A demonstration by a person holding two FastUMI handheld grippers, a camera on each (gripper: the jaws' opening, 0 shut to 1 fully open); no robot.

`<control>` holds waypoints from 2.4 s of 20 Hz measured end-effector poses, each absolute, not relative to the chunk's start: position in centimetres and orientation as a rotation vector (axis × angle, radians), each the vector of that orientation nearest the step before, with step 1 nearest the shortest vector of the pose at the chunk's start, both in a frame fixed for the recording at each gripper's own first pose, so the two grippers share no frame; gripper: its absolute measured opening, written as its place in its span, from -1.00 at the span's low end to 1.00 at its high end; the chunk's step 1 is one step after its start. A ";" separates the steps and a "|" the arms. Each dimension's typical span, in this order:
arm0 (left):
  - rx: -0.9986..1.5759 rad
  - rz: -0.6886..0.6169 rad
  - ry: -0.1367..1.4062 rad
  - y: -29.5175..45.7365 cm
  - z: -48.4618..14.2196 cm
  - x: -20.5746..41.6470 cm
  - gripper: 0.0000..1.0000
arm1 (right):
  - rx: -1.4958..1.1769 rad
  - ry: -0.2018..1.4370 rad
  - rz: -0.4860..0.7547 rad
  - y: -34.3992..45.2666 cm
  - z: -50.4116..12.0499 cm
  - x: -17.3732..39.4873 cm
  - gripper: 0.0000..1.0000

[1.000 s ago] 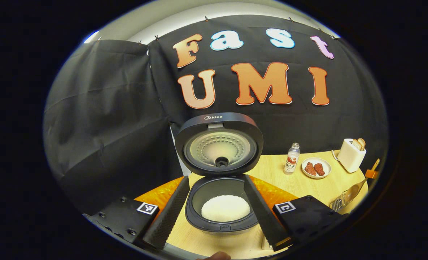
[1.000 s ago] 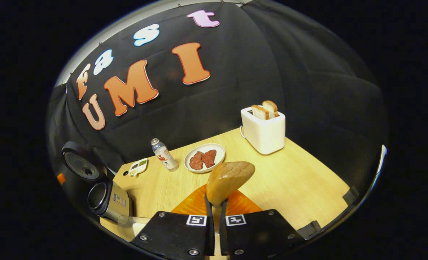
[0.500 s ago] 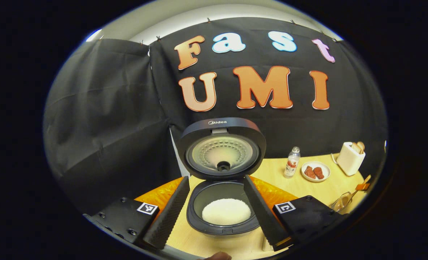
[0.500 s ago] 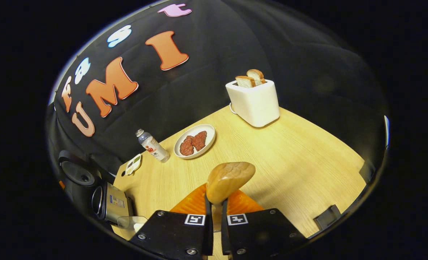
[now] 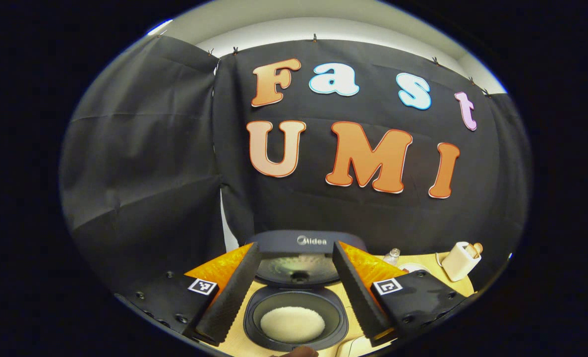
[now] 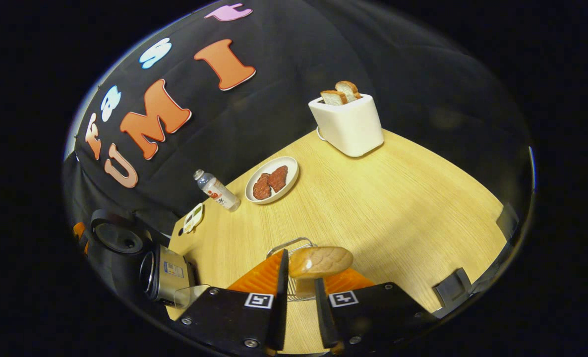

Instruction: Close the left gripper, press the button to open the rice cooker; take a wooden spoon from the chopstick holder with the right hand, scoop a spoonful of rice and pour it into the rice cooker, then put the wooden spoon back into the chopstick holder.

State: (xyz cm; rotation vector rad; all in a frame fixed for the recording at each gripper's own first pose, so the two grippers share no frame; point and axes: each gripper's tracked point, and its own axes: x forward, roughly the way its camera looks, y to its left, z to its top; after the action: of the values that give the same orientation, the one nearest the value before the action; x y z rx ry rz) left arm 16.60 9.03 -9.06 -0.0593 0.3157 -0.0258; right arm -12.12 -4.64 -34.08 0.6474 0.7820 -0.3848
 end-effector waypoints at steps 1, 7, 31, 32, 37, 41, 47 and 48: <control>-0.046 -0.027 0.302 8.8 -8.1 18.0 0.96 | 0.629 0.768 -0.392 -5.1 -33.4 -12.2 -0.34; 0.031 -0.034 0.392 6.7 -9.9 25.5 0.94 | 0.474 0.655 -0.422 -7.2 -27.6 -12.1 0.56; 0.015 0.016 1.339 6.7 -31.5 9.2 0.92 | 0.366 0.603 -0.230 -2.2 -23.5 -6.6 0.75; 0.003 0.025 1.385 6.5 -32.9 8.5 0.87 | 0.359 0.607 -0.222 -2.0 -23.5 -6.5 0.75; 0.002 0.040 1.312 6.2 -33.4 8.5 0.96 | 0.307 0.634 -0.209 -1.3 -24.1 -6.7 0.82; 0.007 0.042 1.259 6.1 -33.0 8.8 0.96 | 0.314 0.622 -0.183 0.1 -23.5 -6.1 0.87; -0.032 0.033 0.998 5.4 -31.6 9.2 0.94 | 0.212 0.528 -0.124 2.0 -19.5 -3.6 0.89; -0.031 0.020 0.939 5.3 -30.3 9.5 0.93 | 0.187 0.502 -0.115 2.3 -18.5 -3.0 0.89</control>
State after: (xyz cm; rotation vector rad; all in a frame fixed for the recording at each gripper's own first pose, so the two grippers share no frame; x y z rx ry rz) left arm 9.49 5.30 -30.32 -0.0309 0.9389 0.0198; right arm -2.98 2.31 -18.54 0.1870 0.5018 -0.1154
